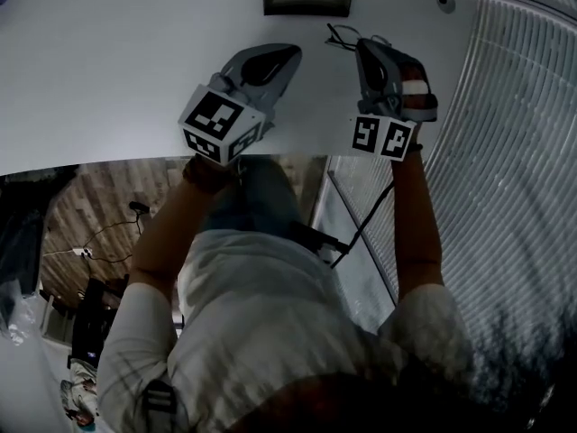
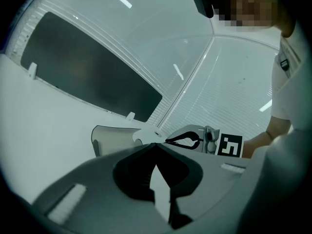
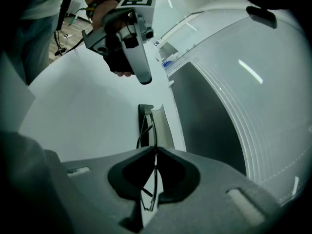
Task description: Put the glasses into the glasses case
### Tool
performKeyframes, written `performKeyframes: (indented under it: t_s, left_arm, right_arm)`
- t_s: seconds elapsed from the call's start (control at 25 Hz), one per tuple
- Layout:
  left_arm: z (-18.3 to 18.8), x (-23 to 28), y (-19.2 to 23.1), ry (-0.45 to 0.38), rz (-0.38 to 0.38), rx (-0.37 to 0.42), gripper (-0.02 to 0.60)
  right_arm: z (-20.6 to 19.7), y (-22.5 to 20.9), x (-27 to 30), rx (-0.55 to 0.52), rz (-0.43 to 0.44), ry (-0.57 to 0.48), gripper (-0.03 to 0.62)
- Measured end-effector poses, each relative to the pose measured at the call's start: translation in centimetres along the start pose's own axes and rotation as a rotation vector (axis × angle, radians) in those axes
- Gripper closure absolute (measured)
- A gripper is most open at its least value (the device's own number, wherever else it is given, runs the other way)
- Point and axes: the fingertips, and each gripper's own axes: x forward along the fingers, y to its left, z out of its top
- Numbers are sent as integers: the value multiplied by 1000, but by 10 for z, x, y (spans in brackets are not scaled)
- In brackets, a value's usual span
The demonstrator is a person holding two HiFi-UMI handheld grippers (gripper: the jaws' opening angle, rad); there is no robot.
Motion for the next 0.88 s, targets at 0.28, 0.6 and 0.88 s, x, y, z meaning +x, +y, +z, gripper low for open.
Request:
performKeyframes:
  t_s: [0.28,0.6,0.88]
  left_arm:
    - [23,-17,54,-35,58,-51,581]
    - [30,-22,85,-51,102,-94,581]
    - [31,-21,101,-58,121,-114,581]
  right_arm:
    - [49,-20,49,-95,23,-70,579]
    - [72,-21,86,-165,53,-127,579]
    - [80,-18,113,-208,73,-146,579]
